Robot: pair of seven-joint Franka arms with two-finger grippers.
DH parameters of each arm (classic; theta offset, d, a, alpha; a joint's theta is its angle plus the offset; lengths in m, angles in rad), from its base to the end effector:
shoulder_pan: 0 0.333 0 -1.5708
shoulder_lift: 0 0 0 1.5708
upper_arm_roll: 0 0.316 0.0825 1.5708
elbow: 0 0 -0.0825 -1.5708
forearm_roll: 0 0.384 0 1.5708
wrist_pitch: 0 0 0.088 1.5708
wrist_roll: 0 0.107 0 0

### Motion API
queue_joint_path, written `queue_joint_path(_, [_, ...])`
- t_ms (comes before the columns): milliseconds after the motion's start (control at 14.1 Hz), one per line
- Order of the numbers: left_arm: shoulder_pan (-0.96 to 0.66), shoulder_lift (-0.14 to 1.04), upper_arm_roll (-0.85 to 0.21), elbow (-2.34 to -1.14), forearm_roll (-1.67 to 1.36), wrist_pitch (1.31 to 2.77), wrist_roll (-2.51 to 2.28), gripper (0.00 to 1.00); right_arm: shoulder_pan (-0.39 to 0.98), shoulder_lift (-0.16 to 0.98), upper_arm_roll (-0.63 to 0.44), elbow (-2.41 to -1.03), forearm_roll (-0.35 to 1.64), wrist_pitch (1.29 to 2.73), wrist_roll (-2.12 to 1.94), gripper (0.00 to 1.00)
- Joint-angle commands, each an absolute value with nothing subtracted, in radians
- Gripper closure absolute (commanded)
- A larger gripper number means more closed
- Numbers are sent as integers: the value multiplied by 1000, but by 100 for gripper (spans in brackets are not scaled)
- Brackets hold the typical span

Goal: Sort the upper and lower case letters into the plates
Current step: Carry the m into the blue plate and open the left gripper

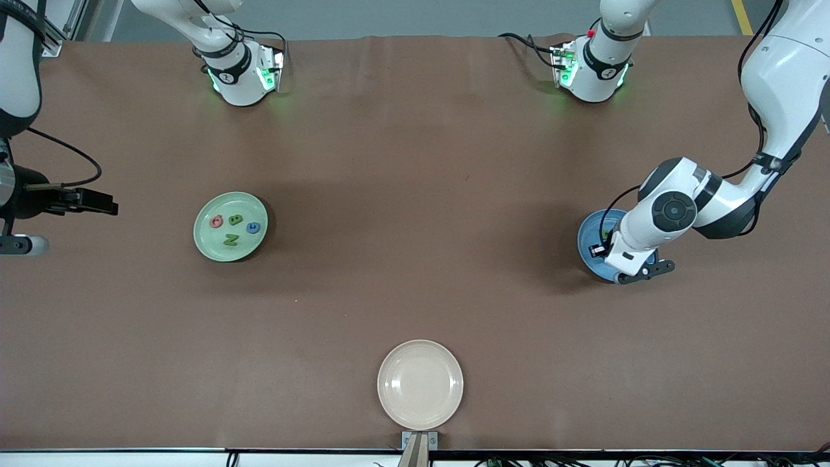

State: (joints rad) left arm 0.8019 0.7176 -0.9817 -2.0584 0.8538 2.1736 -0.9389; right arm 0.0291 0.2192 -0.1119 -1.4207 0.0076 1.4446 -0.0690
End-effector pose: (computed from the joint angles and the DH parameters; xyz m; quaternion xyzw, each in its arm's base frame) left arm 0.5611 -0.0741 0.2041 -0.9902 -0.1206 0.0427 0.0554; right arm 0.6019 -0.0420 0.5580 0.9952 -0.0066 -0.0972 0.0010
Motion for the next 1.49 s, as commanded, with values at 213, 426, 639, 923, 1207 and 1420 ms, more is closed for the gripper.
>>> queue_joint_path(213, [801, 716, -962, -2079, 879, 2191, -931, 92, -1, 121, -107, -1480, 18, 1453, -78, 0])
queue_joint_path(426, [801, 727, -950, -2079, 894, 2210, -931, 92, -18, 63, -80, -1538, 17, 1466, -78, 0])
queue_joint_path(639, [799, 727, -948, -2074, 894, 2214, -931, 76, -15, 11, -80, -1578, 14, 1467, -80, 0])
queue_joint_path(923, [799, 723, -951, -2045, 890, 2224, -946, 0, -14, -64, -78, -1589, 5, 1437, -83, 0])
queue_joint_path(1207, [790, 716, -956, -2016, 842, 2220, -939, 0, -18, -71, -57, -1545, 3, 1411, -81, 0])
queue_joint_path(1420, [788, 703, -973, -2014, 842, 2212, -940, 0, -18, -67, -57, -1523, 3, 1379, -75, 0])
